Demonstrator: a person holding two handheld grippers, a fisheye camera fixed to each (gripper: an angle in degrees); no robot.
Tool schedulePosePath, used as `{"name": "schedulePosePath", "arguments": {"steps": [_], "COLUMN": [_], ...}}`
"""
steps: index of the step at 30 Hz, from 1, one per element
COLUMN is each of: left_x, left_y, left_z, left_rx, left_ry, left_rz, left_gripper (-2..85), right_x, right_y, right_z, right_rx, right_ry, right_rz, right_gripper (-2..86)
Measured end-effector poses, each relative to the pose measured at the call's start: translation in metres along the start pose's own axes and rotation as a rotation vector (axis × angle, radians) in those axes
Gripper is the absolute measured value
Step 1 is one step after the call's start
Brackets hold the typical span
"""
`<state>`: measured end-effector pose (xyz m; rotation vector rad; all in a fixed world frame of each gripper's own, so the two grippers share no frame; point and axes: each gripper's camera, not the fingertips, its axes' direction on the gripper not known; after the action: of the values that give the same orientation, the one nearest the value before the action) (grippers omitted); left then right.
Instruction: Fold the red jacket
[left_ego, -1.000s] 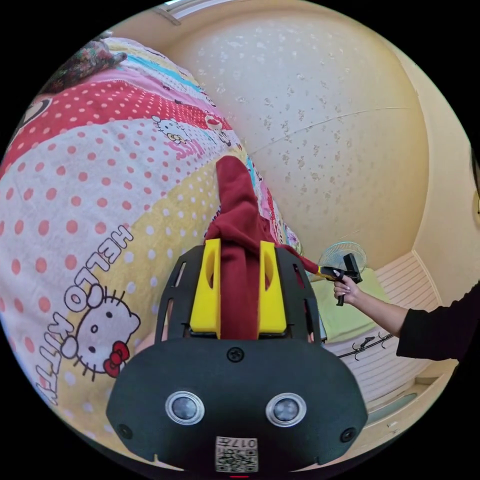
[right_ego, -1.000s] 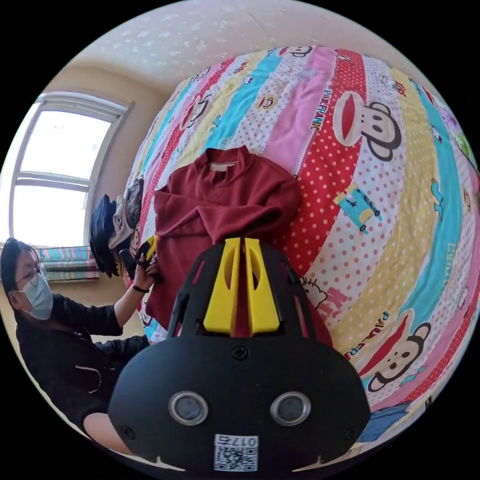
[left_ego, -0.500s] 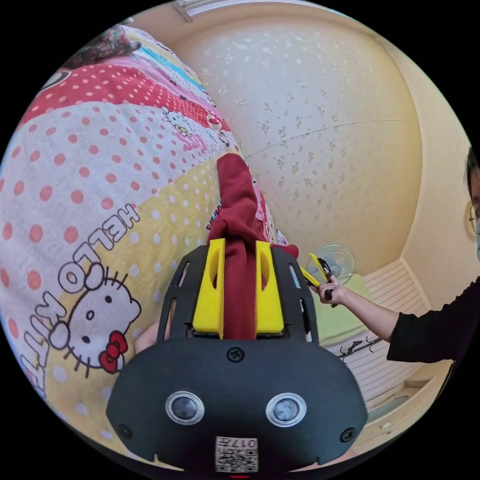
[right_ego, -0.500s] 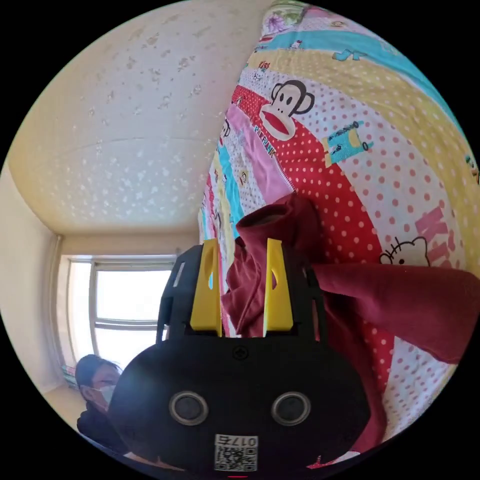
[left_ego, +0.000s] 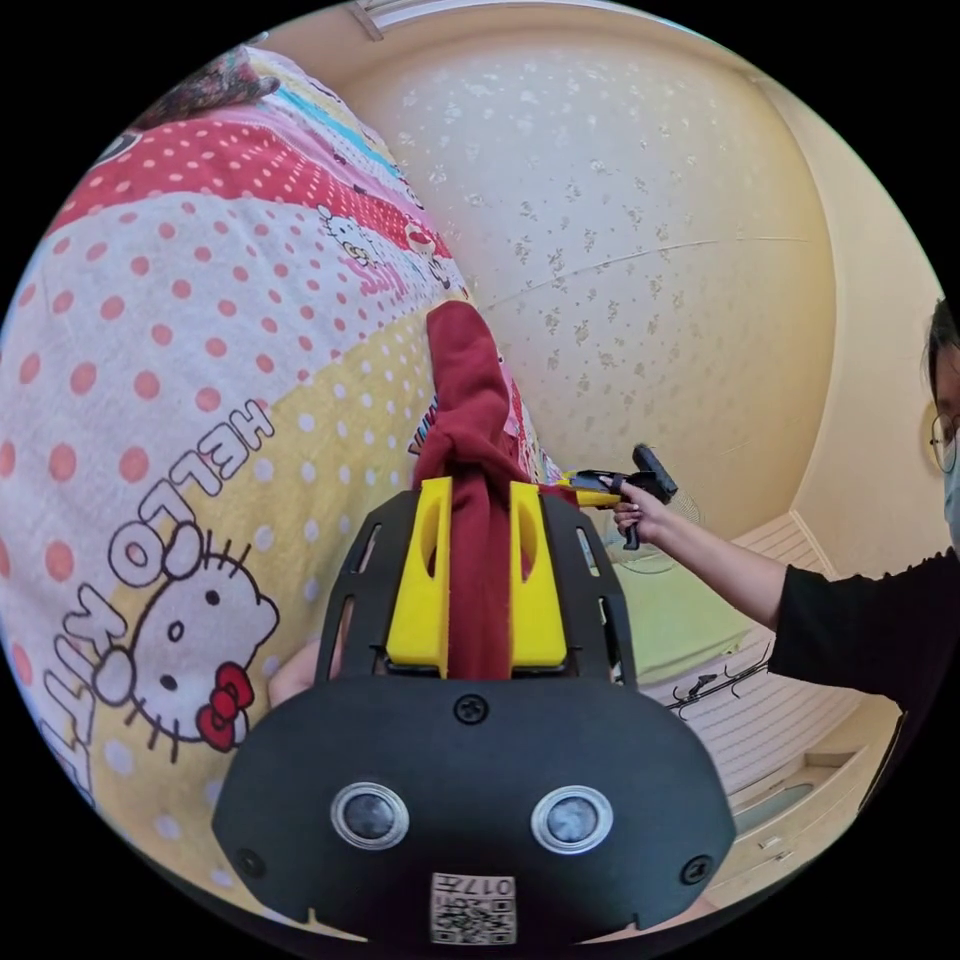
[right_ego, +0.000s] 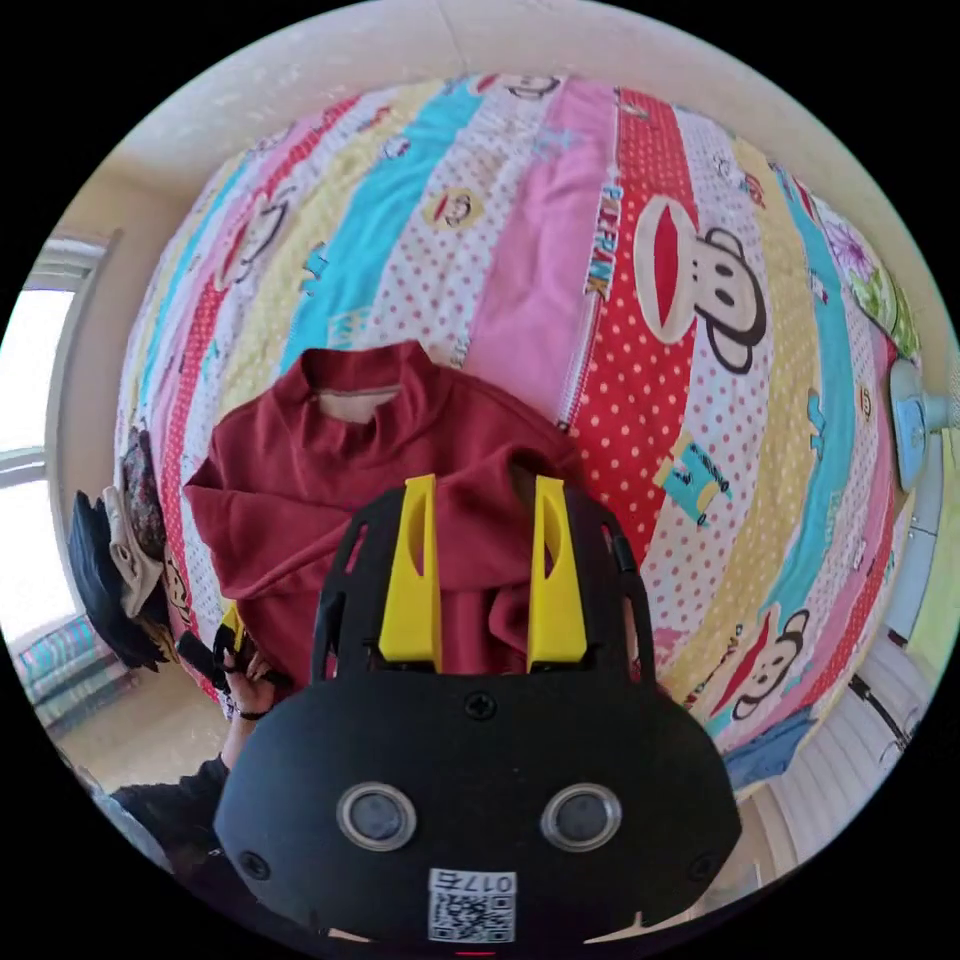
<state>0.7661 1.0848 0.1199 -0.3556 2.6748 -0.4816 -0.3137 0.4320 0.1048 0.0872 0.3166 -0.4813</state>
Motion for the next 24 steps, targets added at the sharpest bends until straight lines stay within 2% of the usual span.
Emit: {"name": "schedulePosePath", "arguments": {"steps": [2, 4, 5, 8, 10, 13, 15, 17, 19, 21, 24], "left_x": [-0.003, -0.005, -0.006, -0.009, -0.011, -0.013, -0.014, -0.016, -0.016, -0.016, -0.015], "left_y": [0.000, -0.001, -0.001, -0.003, -0.003, -0.004, -0.005, -0.006, -0.007, -0.008, -0.008], "left_z": [-0.002, -0.003, -0.004, -0.004, -0.005, -0.004, -0.004, -0.003, -0.001, 0.002, 0.004], "left_rx": [0.000, -0.001, -0.003, -0.008, -0.008, -0.014, -0.013, -0.016, -0.027, -0.054, -0.052], "left_ry": [-0.001, 0.001, 0.002, 0.001, 0.006, 0.014, 0.010, 0.013, 0.023, 0.029, 0.026], "left_rz": [-0.001, -0.003, -0.005, -0.007, -0.005, 0.004, 0.006, 0.009, 0.017, 0.031, 0.049], "left_gripper": [9.0, 8.9, 8.9, 8.7, 8.7, 8.6, 8.5, 8.4, 8.2, 8.1, 8.6], "right_x": [-0.012, -0.024, -0.024, -0.023, -0.018, 0.013, 0.046, 0.090, 0.149, 0.174, 0.196], "right_y": [0.006, 0.026, 0.031, 0.051, 0.080, 0.118, 0.126, 0.127, 0.132, 0.147, 0.171], "right_z": [-0.007, -0.037, -0.043, -0.082, -0.130, -0.152, -0.129, -0.085, -0.020, 0.004, 0.023], "right_rx": [0.054, 0.198, 0.212, 0.301, 0.485, 0.637, 0.600, 0.499, 0.327, 0.339, 0.446], "right_ry": [-0.004, -0.131, -0.165, -0.445, -0.676, -0.769, -0.710, -0.630, -0.560, -0.568, -0.702], "right_rz": [-0.021, -0.126, -0.141, -0.317, -0.532, -0.611, -0.567, -0.424, -0.169, -0.077, 0.024], "right_gripper": [9.8, 5.0, 4.7, 3.9, 3.6, 3.5, 3.5, 3.7, 4.1, 4.7, 7.2]}}
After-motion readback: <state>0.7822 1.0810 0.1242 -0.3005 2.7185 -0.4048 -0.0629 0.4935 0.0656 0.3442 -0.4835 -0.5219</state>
